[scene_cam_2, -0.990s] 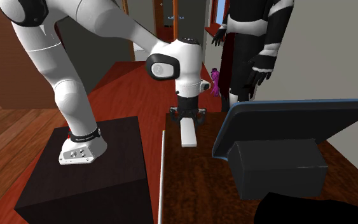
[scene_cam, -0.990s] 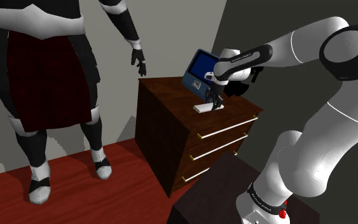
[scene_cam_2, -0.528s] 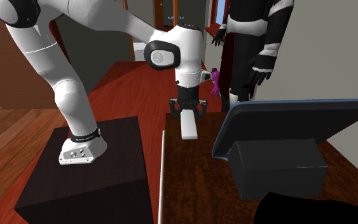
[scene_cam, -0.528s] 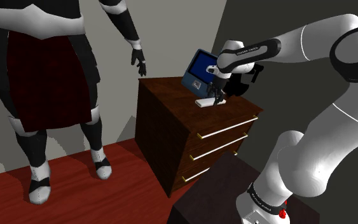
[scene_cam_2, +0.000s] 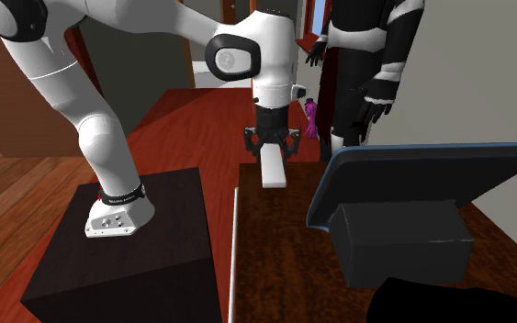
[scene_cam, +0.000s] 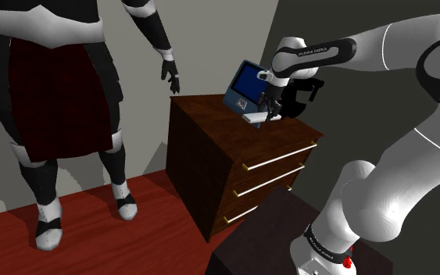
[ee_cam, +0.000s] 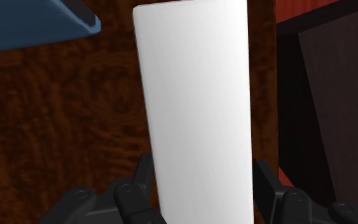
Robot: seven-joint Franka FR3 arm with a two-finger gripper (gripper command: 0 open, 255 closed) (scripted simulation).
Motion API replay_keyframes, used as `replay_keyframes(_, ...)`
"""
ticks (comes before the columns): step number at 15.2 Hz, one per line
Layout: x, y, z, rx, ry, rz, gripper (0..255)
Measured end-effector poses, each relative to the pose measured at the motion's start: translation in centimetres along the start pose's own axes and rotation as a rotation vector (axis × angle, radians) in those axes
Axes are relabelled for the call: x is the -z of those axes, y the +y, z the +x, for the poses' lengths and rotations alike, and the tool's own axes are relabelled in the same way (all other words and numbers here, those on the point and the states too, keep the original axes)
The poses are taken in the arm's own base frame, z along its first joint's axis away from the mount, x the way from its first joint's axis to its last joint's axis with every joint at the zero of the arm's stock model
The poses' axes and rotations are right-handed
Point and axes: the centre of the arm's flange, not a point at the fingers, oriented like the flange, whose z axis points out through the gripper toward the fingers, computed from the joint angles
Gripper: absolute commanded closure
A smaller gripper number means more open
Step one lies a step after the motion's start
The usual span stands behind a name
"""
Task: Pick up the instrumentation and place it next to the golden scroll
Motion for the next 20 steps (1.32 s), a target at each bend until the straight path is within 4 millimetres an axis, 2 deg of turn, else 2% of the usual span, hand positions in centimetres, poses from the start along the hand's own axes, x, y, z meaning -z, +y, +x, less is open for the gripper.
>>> replay_keyframes(20, 10.4, 0.3, 0.1, 0.000, 0.000, 0.000, 255)
